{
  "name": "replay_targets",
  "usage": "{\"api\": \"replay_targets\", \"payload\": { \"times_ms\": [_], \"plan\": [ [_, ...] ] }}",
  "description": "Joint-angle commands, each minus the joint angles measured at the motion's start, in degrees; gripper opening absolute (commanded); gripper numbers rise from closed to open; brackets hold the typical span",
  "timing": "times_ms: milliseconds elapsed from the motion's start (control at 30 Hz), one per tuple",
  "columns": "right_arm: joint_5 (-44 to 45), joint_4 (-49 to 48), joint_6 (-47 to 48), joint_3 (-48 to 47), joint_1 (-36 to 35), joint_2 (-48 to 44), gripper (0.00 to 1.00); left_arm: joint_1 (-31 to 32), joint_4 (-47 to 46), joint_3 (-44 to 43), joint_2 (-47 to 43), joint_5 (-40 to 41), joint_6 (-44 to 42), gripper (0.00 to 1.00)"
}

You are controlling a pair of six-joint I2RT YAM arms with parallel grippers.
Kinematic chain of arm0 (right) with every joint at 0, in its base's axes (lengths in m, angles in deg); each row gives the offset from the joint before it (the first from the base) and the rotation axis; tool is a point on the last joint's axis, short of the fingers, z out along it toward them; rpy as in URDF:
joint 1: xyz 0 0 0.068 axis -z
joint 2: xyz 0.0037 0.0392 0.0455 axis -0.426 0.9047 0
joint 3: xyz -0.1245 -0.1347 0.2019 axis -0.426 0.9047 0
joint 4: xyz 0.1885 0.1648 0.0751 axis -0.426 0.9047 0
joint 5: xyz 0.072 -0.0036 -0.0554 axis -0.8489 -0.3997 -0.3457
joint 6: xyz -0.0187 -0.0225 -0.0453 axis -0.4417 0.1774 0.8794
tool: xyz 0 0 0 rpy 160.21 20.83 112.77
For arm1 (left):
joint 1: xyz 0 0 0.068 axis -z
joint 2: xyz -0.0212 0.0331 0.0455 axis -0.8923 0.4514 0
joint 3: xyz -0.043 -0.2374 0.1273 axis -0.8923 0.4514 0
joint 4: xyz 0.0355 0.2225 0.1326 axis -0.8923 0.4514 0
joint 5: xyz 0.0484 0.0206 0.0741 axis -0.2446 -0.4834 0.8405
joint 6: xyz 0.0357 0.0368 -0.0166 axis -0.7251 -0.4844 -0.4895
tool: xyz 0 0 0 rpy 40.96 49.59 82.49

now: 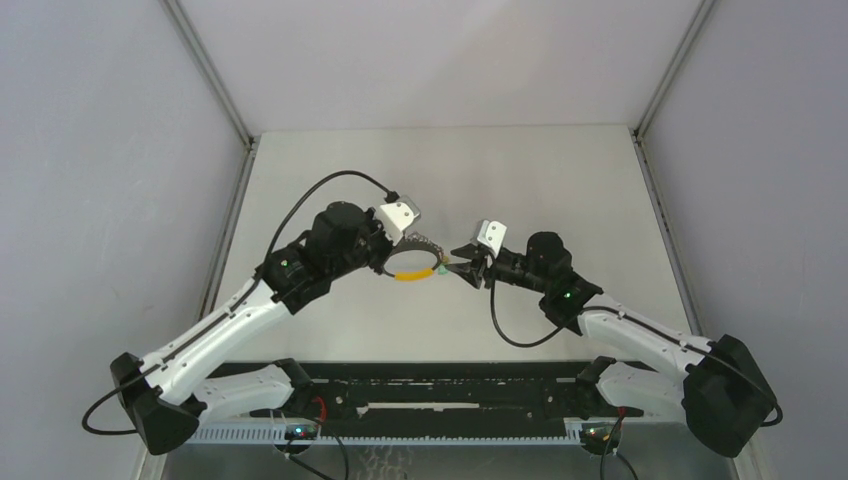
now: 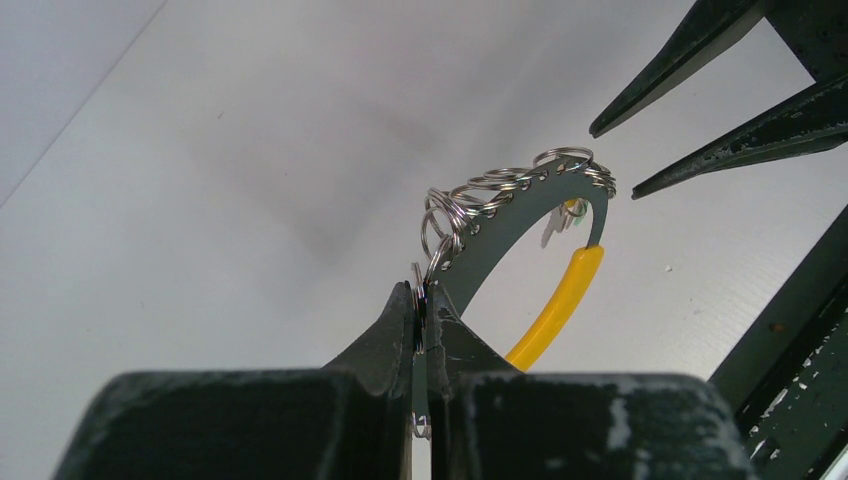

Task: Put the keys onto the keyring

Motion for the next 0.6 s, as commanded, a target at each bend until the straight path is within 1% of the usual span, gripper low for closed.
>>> {"api": "replay_targets", "payload": {
  "times_ms": [0,300,433,567],
  "plan": [
    [-1.11,-4.33,-1.83,-0.43,-0.58,0.18,0.35,0.58,-2.75,-3.79,-1.84,-1.19,1.15,0.0],
    [-0.87,-4.91,-2.33,-0.47,-0.68,2.51,0.35,0.73,-2.87,-3.6,-2.22,-1.91,1.5,0.0],
    [-0.77,-2.65,-1.59,-1.26,-0.64,2.98,0.29,0.73,-2.88,-3.44,-2.86,-1.84,1.71,0.0],
    [-0.56,-2.01,-1.56,-1.3,-0.51,2.67,0.26,0.73,-2.88,-3.44,-3.1,-2.73,1.98,0.0]
  ]
}}
